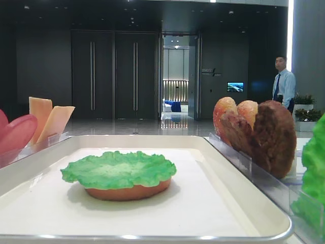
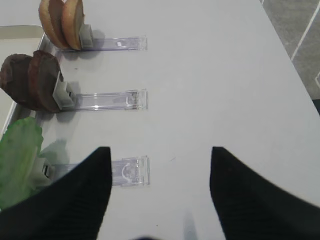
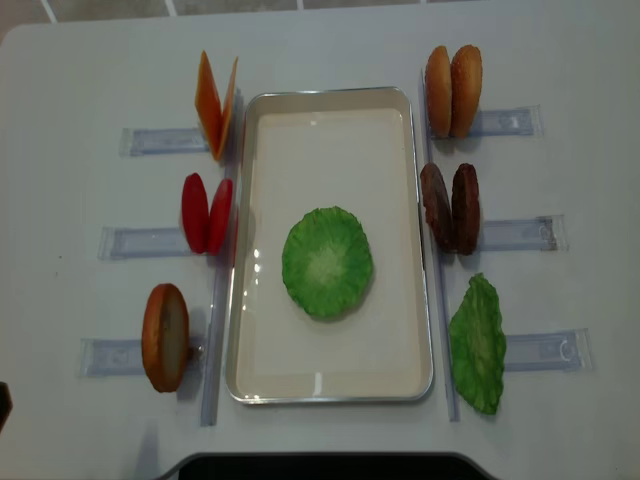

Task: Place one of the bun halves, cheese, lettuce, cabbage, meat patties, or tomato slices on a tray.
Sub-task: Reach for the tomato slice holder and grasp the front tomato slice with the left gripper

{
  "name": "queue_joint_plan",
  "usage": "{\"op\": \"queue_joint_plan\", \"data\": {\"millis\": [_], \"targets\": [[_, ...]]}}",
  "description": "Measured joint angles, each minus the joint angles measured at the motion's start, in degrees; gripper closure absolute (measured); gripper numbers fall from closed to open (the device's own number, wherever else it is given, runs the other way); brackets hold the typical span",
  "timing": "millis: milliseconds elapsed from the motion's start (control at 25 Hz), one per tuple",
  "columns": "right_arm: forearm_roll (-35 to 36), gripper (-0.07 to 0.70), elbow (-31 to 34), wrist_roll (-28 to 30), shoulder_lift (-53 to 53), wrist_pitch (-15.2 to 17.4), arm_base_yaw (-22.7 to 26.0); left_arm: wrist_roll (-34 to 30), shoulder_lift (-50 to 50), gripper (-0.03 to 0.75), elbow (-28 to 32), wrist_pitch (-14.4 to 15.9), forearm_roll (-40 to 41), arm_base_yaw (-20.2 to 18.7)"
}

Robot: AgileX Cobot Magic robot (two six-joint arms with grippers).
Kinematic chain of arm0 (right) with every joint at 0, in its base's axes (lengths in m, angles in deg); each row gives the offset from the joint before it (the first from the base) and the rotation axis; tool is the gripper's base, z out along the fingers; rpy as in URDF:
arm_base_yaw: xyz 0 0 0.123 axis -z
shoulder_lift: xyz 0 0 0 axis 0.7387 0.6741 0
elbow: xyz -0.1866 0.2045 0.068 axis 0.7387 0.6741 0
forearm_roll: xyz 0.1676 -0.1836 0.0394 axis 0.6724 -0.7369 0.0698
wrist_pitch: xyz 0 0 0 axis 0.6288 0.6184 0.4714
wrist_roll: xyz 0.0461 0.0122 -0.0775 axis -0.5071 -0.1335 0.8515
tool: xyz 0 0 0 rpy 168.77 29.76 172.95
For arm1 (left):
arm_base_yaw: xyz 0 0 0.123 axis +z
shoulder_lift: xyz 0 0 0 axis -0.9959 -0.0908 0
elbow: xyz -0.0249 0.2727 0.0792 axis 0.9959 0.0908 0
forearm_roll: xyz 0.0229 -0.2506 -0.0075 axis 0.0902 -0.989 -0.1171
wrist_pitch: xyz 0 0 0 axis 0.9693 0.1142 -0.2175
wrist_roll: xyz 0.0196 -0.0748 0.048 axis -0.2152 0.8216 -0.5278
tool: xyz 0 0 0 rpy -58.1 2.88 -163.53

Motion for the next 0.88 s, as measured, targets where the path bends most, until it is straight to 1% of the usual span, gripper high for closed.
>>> {"op": "queue_joint_plan", "data": {"millis": [400,480,560,600,680,760,800,880], "targets": [[0.0,0.219,0.0,0.0,0.0,0.0,0.0,0.3,0.0,0.714,0.0,0.0,0.0,0.0],[0.0,0.219,0.0,0.0,0.0,0.0,0.0,0.3,0.0,0.679,0.0,0.0,0.0,0.0],[0.0,0.219,0.0,0.0,0.0,0.0,0.0,0.4,0.0,0.605,0.0,0.0,0.0,0.0],[0.0,0.219,0.0,0.0,0.0,0.0,0.0,0.4,0.0,0.547,0.0,0.0,0.0,0.0],[0.0,0.219,0.0,0.0,0.0,0.0,0.0,0.4,0.0,0.402,0.0,0.0,0.0,0.0],[0.0,0.219,0.0,0.0,0.0,0.0,0.0,0.6,0.0,0.237,0.0,0.0,0.1,0.0],[0.0,0.219,0.0,0.0,0.0,0.0,0.0,1.7,0.0,0.187,0.0,0.0,0.4,0.0],[0.0,0.219,0.0,0.0,0.0,0.0,0.0,6.9,-0.7,0.159,-0.4,0.0,2.9,0.0]]}}
